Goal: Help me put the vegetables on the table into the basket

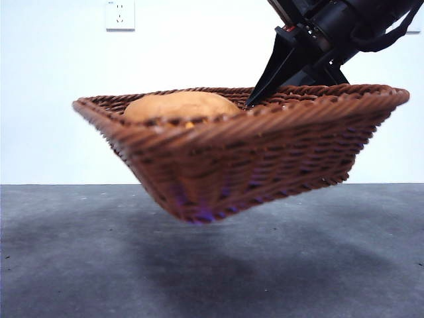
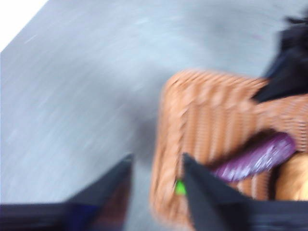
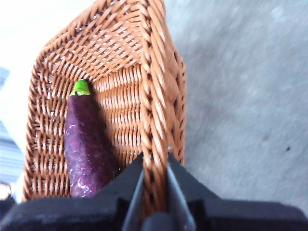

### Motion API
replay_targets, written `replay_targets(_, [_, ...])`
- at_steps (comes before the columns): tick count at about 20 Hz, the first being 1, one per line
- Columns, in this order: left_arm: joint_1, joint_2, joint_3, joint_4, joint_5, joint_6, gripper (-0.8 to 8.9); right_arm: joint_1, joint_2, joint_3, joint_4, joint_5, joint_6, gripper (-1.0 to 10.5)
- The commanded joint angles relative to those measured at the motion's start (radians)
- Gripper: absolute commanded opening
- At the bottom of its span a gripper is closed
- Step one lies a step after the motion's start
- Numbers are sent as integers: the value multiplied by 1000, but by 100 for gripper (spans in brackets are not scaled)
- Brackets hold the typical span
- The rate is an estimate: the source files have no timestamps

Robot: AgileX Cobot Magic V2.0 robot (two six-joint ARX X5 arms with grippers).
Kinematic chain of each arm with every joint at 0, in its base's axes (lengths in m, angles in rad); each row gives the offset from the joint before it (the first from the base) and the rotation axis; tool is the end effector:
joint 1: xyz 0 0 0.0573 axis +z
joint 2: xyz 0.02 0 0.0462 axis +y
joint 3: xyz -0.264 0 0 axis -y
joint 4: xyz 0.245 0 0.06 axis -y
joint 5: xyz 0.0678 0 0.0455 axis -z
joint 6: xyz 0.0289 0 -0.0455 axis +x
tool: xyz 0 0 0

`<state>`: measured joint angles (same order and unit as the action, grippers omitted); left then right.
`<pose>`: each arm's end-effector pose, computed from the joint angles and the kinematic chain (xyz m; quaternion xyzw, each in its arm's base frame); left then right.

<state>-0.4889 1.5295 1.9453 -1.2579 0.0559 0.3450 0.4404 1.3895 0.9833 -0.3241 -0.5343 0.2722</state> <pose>0.2406 -0.1298 0.4490 0.2374 0.3511 -0.3104 0.8509 0.2562 0.1370 0.2597 0.1286 0.4127 0.3850 0.8154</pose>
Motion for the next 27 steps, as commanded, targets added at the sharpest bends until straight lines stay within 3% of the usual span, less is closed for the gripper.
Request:
replay_targets(1, [102, -63, 2, -5, 9, -54, -8, -57, 2, 17, 10, -17, 40, -12])
replay_targets(6, [289, -214, -2, -6, 186, -66, -8, -244, 2, 108, -22, -80, 37, -12])
replay_targets(9, [319, -299, -44, 4, 188, -77, -8, -353, 3, 162, -105, -84, -37, -12])
replay_targets(14, [319, -509, -319, 97, 187, -131, -8, -499, 51, 173, -190, -92, -130, -12])
replay_targets(19, [319, -660, -463, 82, 178, -159, -8, -548, 207, 174, -189, -93, -192, -12])
replay_targets(27, [319, -737, -464, -1, 153, -162, -8, -569, 378, 177, -66, -76, -188, -12])
